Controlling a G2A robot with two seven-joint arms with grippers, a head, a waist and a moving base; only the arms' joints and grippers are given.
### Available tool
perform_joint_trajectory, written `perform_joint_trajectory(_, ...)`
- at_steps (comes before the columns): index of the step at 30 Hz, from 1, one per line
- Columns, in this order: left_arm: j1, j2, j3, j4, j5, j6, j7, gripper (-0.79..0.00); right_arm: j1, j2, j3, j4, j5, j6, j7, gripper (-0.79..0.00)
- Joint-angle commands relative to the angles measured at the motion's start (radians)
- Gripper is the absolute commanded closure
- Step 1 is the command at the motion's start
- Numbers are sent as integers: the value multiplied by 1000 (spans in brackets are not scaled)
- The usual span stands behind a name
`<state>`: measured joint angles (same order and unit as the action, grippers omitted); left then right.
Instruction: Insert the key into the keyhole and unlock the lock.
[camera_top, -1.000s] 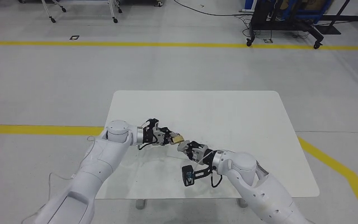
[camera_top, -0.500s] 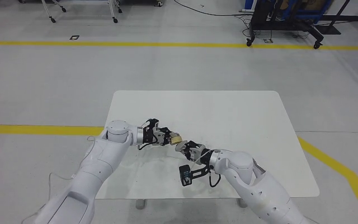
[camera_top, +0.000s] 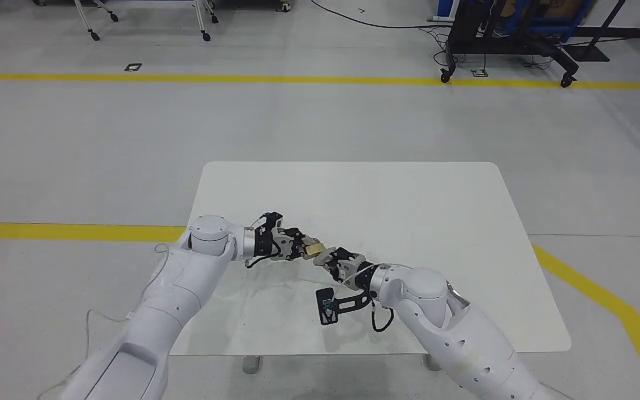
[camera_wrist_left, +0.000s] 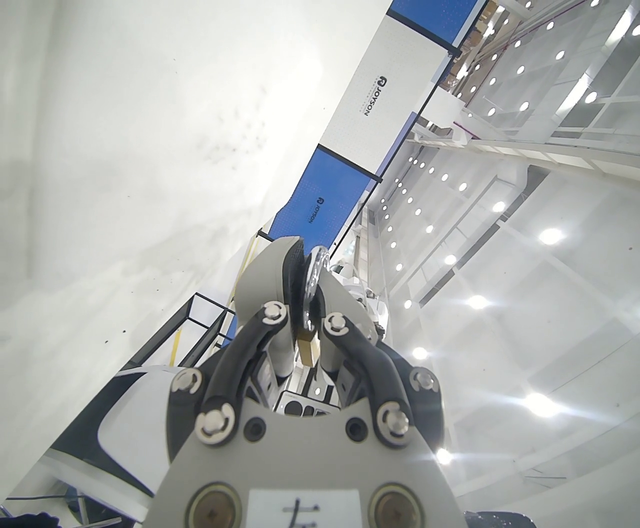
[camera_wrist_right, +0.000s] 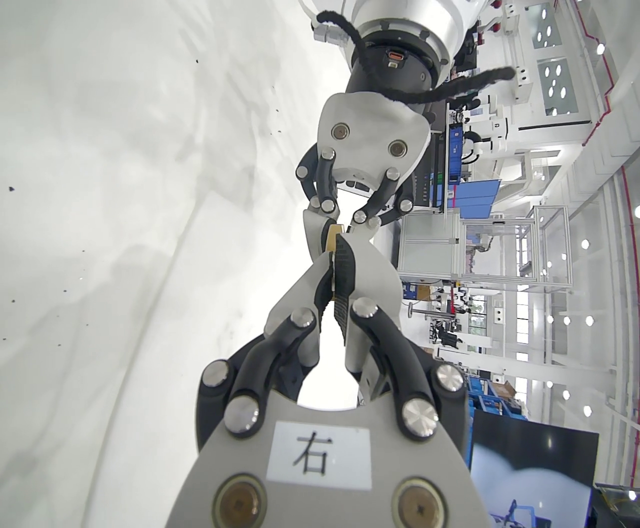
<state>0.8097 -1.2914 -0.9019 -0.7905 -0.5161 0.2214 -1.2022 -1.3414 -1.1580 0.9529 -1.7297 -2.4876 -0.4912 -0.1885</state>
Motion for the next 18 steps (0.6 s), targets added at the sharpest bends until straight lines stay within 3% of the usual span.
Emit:
perform_joint_trajectory(1, 0, 0, -1, -1, -2, 0, -1, 0, 3, -1, -6, 0, -1, 0, 7, 0)
perform_joint_trajectory(2, 1, 0, -2, -1, -2, -1, -1, 0, 3, -1, -9, 0, -1, 0, 9, 0)
perform_joint_trajectory(4, 1, 0, -2, -2, -2, 0, 0, 0, 2, -1, -8, -1, 1, 3, 10, -117)
perform_joint_trajectory(5, 2, 0, -2, -2, -2, 0, 0, 0, 1, -1, -7, -3, 3, 5, 9, -123)
perform_joint_trajectory(18, 3, 1, -6, -5, -6, 2, 1, 0, -31, 12, 23, -29, 9, 28, -12, -65)
